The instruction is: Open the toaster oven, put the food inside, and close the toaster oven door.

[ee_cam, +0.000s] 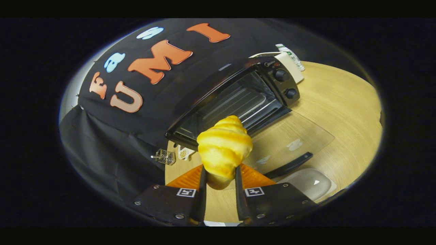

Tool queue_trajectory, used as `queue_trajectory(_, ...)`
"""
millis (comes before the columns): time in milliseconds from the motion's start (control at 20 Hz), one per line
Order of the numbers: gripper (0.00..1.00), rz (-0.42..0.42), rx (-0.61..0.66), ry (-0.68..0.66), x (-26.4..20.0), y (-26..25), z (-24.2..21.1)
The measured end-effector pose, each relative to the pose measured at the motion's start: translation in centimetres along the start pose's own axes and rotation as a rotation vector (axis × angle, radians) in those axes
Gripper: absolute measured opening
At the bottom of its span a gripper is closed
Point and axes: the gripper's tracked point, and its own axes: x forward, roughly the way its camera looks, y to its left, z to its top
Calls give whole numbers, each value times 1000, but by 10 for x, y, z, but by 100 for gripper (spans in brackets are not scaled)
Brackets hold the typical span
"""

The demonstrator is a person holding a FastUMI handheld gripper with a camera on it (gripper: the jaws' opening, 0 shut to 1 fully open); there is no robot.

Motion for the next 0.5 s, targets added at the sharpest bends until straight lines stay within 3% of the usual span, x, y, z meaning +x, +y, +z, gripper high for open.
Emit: queue_trajectory(500, 37, 24, 63, -62, 67, 0, 43)
